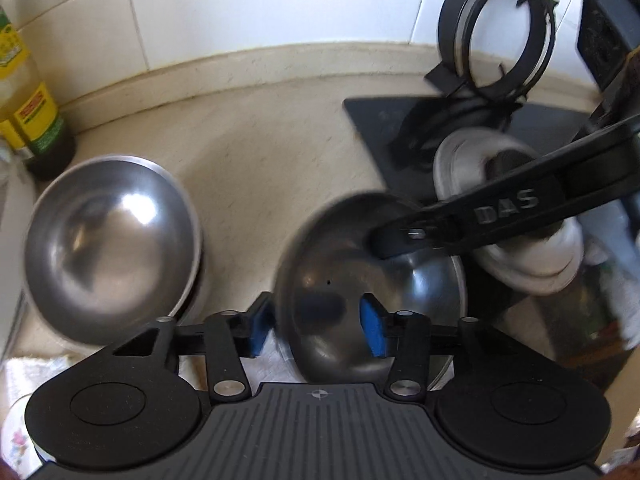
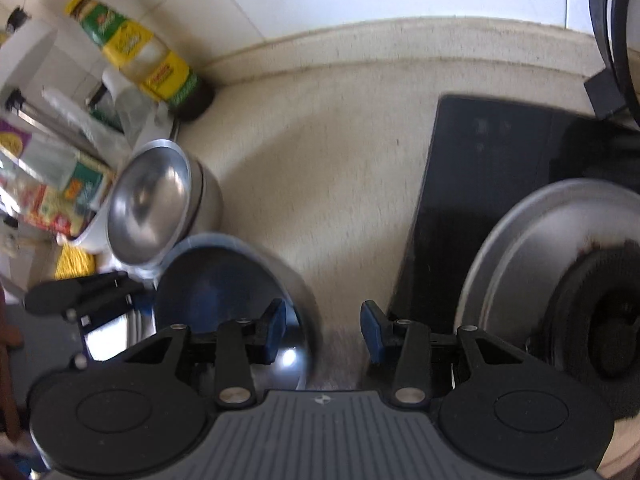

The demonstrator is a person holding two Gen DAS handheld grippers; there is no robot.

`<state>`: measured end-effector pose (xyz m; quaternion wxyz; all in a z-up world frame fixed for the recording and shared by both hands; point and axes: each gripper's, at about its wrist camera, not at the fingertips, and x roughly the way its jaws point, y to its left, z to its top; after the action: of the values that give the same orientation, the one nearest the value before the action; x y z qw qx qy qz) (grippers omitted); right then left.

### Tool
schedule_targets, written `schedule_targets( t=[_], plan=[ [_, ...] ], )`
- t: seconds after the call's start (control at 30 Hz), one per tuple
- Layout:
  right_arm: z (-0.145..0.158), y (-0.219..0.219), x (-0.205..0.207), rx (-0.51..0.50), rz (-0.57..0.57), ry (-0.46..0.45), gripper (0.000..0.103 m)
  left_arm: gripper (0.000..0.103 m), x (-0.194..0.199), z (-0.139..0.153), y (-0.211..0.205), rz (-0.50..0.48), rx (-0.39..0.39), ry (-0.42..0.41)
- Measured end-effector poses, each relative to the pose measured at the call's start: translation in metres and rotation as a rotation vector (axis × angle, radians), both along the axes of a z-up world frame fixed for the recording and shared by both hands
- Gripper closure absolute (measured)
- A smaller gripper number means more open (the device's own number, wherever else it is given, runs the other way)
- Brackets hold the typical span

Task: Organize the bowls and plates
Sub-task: 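Lift the nested steel bowls off the counter with both grippers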

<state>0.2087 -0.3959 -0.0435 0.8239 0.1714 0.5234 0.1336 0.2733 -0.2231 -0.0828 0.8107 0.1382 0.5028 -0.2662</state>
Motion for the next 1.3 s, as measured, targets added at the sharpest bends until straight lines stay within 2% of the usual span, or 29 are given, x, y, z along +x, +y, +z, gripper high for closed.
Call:
schedule_targets(
  t=[0.1, 0.23, 0.4, 0.53, 0.8, 0.93, 1.07, 1.2, 1.23, 1.3],
  plan=[
    [-0.006, 0.004, -0.008, 0.085, 0.017, 0.012, 0.057, 0.052, -0.004, -0.004, 0.003, -0.001, 0.017, -0.008],
    [-0.003, 0.003, -0.006, 0.072, -0.016, -0.022, 0.055, 0.057, -0.003, -0.002, 0.003, 0.008, 0.006, -0.014],
    [0.031, 0.005, -0.006, 0.05, -0.002, -0.089, 0.055, 0.057, 0.0, 0.013, 0.005, 0.015, -0.04, -0.03],
    [0.064, 0.017, 0.007, 0.032, 0.023, -0.16, 0.055, 0.057, 0.006, 0.038, 0.011, 0.038, -0.069, -0.091],
    [0.1, 0.06, 0.038, 0.065, 0.101, -0.223, 0.055, 0.054, 0.024, 0.082, 0.048, 0.153, -0.136, -0.18],
    [0.098, 0.084, 0.051, 0.054, 0.148, -0.203, 0.055, 0.053, 0.027, 0.094, 0.071, 0.198, -0.144, -0.208],
    [0.084, 0.099, 0.069, 0.044, 0.165, -0.161, 0.055, 0.056, 0.035, 0.088, 0.087, 0.245, -0.128, -0.193],
    [0.081, 0.112, 0.079, 0.0, 0.167, -0.193, 0.054, 0.058, 0.044, 0.076, 0.102, 0.285, -0.119, -0.169],
    [0.083, 0.113, 0.08, -0.006, 0.204, -0.187, 0.054, 0.057, 0.045, 0.074, 0.104, 0.291, -0.112, -0.175],
    [0.082, 0.111, 0.083, -0.023, 0.195, -0.197, 0.054, 0.054, 0.045, 0.075, 0.11, 0.314, -0.101, -0.205]
  ],
)
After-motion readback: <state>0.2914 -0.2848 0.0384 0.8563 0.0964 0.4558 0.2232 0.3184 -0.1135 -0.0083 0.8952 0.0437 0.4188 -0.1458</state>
